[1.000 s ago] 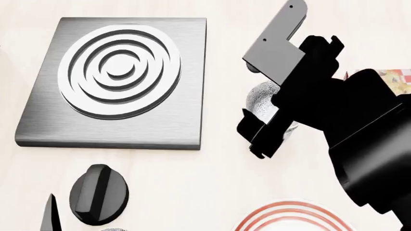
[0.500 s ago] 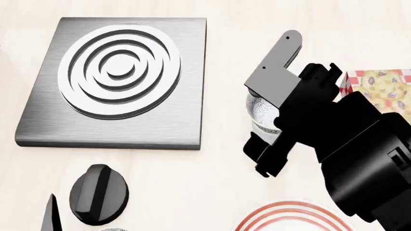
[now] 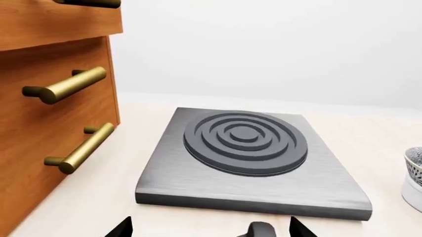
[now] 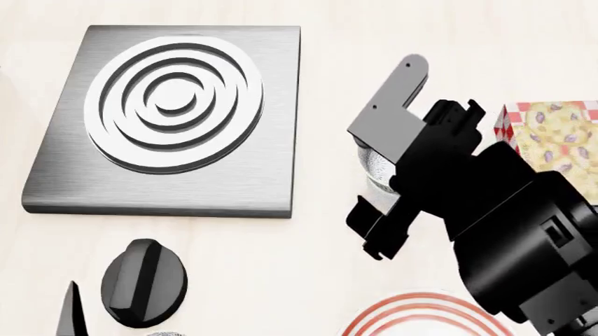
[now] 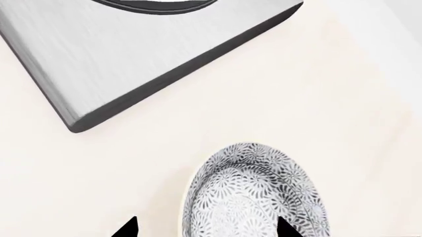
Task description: Pick the akita bowl on the ramekin and place it on the plate.
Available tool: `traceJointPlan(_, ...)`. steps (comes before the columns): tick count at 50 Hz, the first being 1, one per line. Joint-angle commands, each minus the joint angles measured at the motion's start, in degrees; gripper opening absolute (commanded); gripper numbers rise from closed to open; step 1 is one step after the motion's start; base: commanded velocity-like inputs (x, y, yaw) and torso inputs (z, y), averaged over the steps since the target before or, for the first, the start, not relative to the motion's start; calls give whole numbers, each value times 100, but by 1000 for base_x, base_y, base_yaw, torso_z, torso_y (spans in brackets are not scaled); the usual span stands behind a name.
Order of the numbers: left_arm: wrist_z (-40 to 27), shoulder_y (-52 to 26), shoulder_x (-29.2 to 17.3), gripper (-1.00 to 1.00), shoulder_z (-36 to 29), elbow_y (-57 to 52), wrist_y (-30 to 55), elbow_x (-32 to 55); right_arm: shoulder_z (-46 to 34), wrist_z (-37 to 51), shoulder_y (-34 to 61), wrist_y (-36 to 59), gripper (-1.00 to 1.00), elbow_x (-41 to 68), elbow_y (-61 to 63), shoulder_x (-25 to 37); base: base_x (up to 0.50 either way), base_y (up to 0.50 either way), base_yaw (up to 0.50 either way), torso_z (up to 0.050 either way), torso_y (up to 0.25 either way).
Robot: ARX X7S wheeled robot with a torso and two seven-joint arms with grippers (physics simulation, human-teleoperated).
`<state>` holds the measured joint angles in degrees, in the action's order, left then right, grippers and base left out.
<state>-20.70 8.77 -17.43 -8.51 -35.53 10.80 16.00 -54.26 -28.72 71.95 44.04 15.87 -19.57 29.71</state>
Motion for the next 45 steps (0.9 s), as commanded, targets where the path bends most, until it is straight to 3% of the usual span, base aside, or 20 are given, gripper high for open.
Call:
traceJointPlan(1, -26, -5, -26, 100, 13, 0, -17, 39, -11, 59, -68, -195, 100, -46, -331, -122, 0, 0, 0, 0, 0)
traceJointPlan(42, -88, -30, -93, 100, -43, 62, -77, 93, -31, 242, -263, -739, 100, -174, -1000, -312, 0, 0, 0, 0, 0)
traceJointPlan(43, -91, -33, -94, 100, -40, 61, -74, 100, -22, 260, -254, -764, -100, -183, -1019, -315, 0, 0, 0, 0, 0)
traceJointPlan(45, -96, -34, -98, 100, -46, 61, -74, 97, -16, 242, -271, -724, -100, -155, -943, -290, 0, 0, 0, 0, 0)
